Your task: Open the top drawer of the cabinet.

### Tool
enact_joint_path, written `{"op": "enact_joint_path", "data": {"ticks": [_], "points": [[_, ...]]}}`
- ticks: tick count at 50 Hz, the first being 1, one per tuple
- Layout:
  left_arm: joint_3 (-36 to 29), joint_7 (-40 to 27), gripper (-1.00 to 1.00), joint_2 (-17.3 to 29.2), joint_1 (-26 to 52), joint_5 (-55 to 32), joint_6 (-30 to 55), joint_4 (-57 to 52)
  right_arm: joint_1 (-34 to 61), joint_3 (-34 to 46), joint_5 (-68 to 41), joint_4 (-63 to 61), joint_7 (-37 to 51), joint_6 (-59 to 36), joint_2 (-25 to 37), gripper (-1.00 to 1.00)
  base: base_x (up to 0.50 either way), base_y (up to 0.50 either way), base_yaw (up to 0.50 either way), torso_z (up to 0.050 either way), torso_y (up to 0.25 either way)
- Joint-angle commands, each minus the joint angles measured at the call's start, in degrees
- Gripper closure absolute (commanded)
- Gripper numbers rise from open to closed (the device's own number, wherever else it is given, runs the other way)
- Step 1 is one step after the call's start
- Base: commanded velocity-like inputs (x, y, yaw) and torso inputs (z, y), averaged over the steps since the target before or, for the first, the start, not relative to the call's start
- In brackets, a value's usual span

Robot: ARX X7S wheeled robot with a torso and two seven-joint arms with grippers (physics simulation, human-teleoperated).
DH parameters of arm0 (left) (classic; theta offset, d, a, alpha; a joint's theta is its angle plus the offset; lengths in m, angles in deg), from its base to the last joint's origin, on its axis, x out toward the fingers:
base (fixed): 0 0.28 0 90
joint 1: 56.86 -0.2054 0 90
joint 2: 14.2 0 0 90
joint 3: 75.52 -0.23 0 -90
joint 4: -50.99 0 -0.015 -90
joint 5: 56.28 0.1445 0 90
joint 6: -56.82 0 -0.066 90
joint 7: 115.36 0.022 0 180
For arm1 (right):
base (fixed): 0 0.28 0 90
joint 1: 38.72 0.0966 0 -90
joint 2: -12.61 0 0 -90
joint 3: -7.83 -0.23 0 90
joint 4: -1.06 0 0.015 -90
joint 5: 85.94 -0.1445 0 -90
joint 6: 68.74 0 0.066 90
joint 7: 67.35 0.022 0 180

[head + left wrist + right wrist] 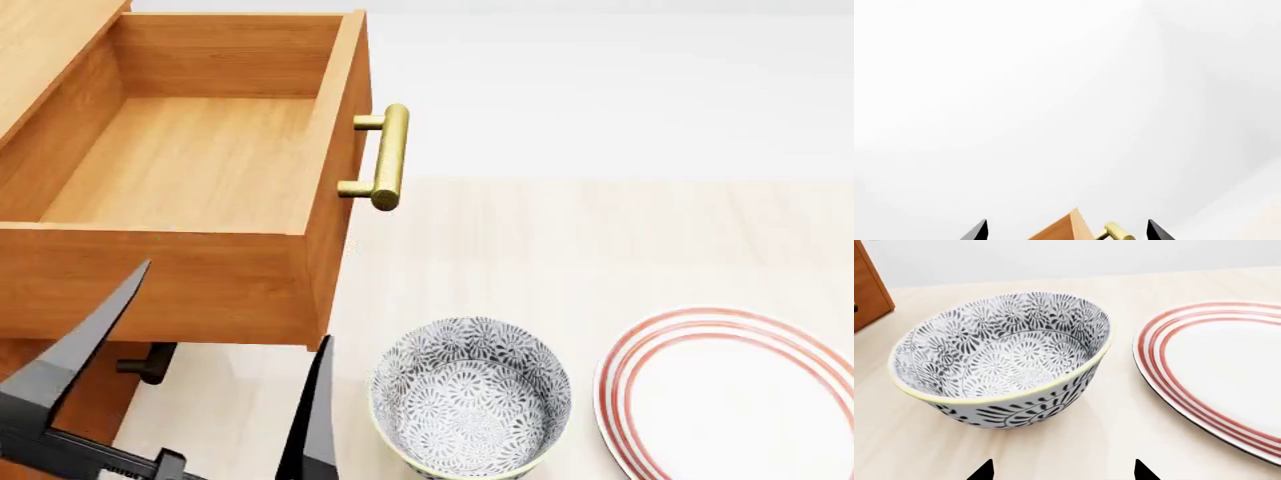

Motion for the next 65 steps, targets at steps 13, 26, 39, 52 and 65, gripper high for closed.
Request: {"op": "enact_joint_path", "data": {"ticks": [13, 26, 39, 52, 65], "points": [[6.3, -1.0, -1.0, 10.9, -23.8, 28.4, -4.4, 11.8, -2.6, -5.2, 0.6, -1.8, 0.2, 7.6, -0.6, -1.0, 0.0, 0.0, 0.0, 0.0, 0.0], [45.7, -1.0, -1.0, 17.5, -54.0, 46.6, -5.8, 12.0, -7.0, -11.3, 4.3, -1.2, 0.1, 27.0, -1.7, -1.0, 0.0, 0.0, 0.0, 0.0, 0.0], [81.3, -0.7, -1.0, 16.2, -72.7, 48.2, -10.2, 8.0, -7.4, -23.2, 14.3, -0.8, 9.1, 48.2, -6.1, -1.0, 0.0, 0.0, 0.0, 0.0, 0.0], [98.2, 0.4, -1.0, 18.1, -77.8, 45.6, -5.9, -1.6, -3.3, -34.4, 23.5, -6.9, 15.4, 55.1, -5.8, -1.0, 0.0, 0.0, 0.0, 0.0, 0.0], [111.2, 3.0, -1.0, 20.4, -79.1, 42.2, -1.3, -8.1, -0.8, -39.9, 22.6, -16.0, 19.5, 49.9, -4.0, -1.0, 0.0, 0.0, 0.0, 0.0, 0.0]]}}
